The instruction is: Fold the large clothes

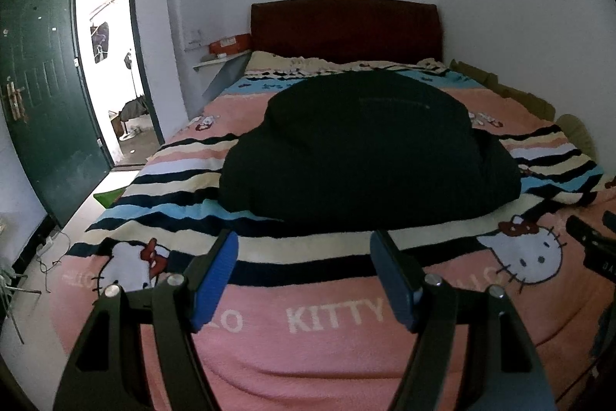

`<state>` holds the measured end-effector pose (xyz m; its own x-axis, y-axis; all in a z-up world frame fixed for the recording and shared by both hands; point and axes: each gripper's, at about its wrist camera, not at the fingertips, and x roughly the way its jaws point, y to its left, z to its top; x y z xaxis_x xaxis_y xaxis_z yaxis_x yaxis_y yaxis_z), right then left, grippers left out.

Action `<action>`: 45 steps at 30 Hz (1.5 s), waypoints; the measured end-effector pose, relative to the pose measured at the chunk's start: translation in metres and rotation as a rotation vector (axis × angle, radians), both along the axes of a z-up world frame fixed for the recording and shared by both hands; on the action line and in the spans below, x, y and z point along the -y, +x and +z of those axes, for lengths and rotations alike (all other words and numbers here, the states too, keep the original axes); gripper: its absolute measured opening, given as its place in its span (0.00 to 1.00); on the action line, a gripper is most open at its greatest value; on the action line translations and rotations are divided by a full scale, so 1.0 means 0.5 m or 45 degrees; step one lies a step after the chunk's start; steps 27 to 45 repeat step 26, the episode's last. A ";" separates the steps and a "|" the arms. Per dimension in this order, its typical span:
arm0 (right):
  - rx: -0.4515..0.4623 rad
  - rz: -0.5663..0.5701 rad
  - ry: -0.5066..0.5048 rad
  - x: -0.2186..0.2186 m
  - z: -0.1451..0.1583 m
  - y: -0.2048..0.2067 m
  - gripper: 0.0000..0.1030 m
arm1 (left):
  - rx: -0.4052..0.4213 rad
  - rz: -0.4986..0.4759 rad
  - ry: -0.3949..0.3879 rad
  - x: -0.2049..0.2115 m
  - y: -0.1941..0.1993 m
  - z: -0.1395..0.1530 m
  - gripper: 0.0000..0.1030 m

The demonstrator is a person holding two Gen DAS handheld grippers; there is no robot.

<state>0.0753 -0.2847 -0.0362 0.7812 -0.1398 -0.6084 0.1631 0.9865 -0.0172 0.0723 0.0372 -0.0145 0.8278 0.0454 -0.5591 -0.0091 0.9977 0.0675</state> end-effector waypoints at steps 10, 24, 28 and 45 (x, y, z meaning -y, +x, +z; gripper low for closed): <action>-0.001 0.018 -0.063 -0.005 -0.005 0.013 1.00 | -0.011 -0.020 0.004 0.008 0.015 -0.011 0.67; 0.010 0.028 -0.108 -0.013 0.001 0.009 1.00 | -0.009 -0.016 0.009 -0.003 0.013 -0.018 0.67; 0.015 0.030 -0.115 -0.015 0.005 0.007 1.00 | -0.012 -0.021 0.007 -0.004 0.012 -0.017 0.67; 0.015 0.030 -0.115 -0.015 0.005 0.007 1.00 | -0.012 -0.021 0.007 -0.004 0.012 -0.017 0.67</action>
